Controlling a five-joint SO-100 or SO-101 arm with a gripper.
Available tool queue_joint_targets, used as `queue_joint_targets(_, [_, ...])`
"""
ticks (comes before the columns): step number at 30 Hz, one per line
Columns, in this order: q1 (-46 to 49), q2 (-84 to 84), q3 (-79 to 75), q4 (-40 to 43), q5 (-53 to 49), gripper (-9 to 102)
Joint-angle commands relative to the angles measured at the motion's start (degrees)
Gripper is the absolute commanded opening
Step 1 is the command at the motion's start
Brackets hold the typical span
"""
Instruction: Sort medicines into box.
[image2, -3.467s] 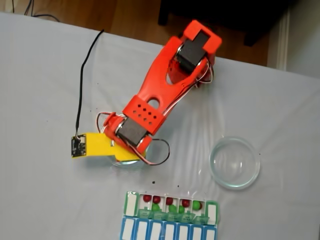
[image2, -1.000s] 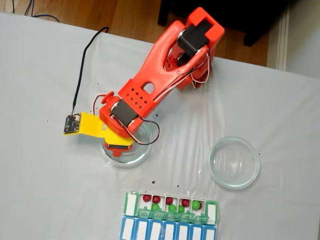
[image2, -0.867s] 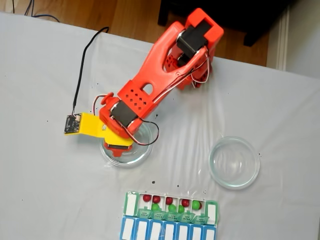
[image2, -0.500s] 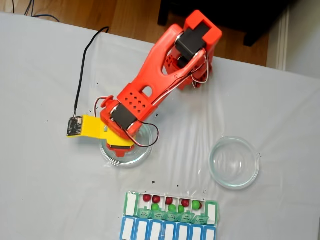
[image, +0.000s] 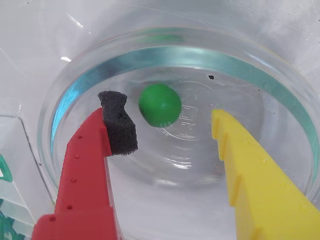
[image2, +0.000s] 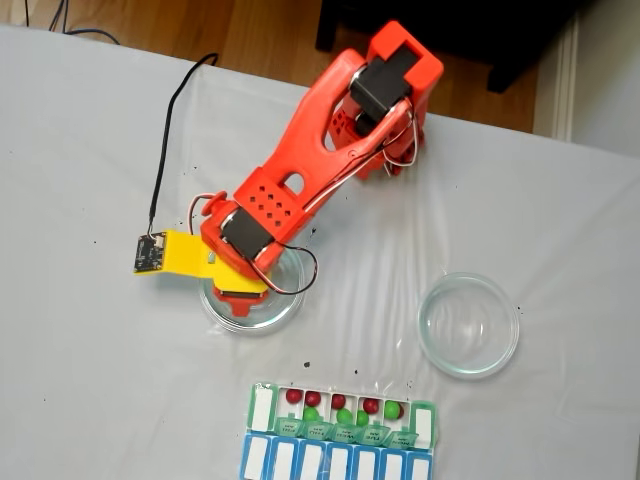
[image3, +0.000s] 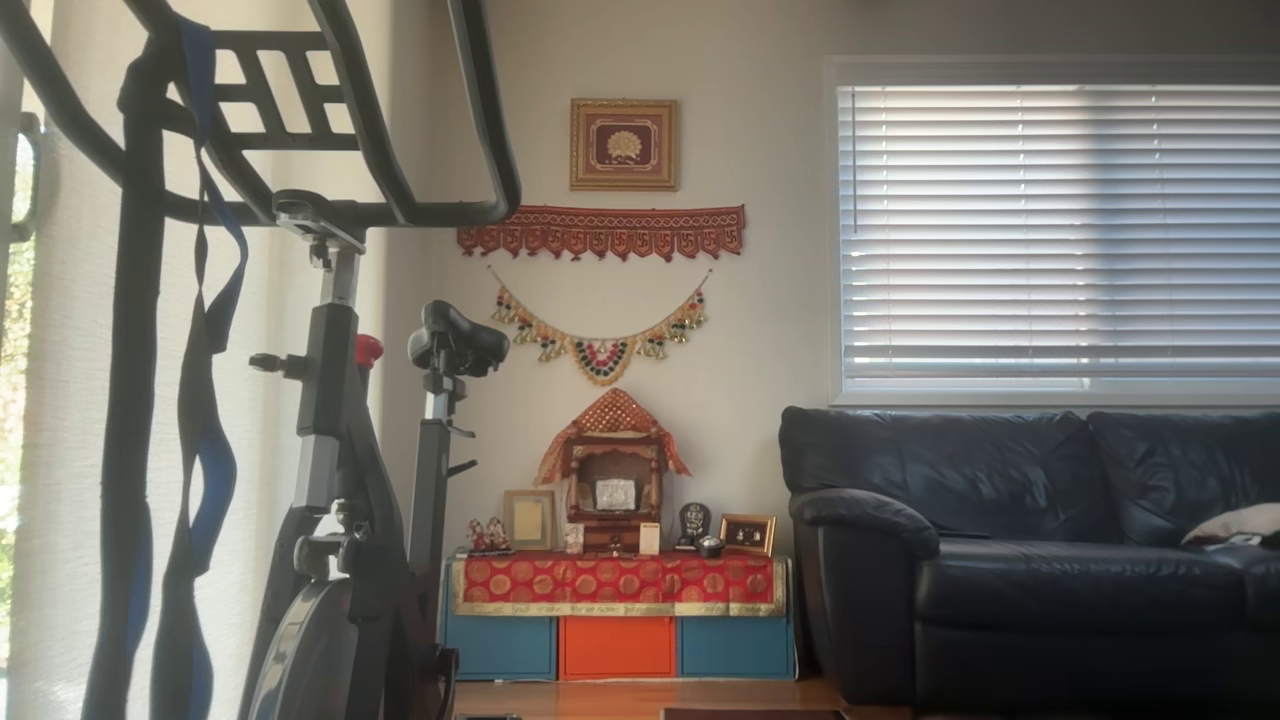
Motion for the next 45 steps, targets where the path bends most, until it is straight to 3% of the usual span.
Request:
queue_joint_targets(1, [-1.32,0.62,-1.67,-1.67,0.35,27])
queue_joint_targets(45, [-2.81,0.18,2.55,-9.67,1.49,20])
